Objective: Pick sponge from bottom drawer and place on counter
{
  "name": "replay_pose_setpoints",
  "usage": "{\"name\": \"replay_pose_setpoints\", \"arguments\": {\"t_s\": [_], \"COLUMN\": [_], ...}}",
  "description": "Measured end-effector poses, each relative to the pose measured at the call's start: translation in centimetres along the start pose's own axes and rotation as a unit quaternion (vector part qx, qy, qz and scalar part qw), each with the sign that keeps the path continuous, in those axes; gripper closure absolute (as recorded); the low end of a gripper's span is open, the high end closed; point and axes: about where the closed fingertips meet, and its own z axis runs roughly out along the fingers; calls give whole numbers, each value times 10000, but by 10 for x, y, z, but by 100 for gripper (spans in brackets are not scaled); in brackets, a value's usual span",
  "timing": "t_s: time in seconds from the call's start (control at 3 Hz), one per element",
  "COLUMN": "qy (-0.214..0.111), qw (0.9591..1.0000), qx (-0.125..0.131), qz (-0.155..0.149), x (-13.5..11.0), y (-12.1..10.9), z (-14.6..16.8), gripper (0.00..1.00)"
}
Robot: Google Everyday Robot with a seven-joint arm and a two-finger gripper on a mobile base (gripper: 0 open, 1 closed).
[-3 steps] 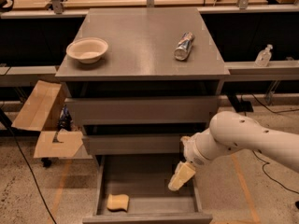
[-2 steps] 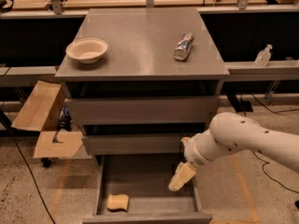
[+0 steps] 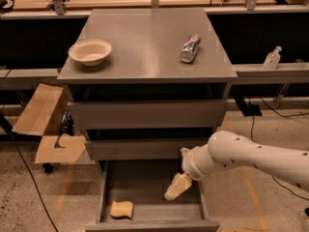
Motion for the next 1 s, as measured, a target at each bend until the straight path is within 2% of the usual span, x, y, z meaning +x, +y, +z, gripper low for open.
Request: {"name": "replay_pose_setpoints", "arguments": {"t_s": [0.67, 1.0], "qy": [-627, -832], "qw": [9980, 9965], "qx": [14, -101], "qz": [38, 61], "x": [-1, -8], "y": [-8, -8], "z": [79, 114], "gripper": [0, 0]}}
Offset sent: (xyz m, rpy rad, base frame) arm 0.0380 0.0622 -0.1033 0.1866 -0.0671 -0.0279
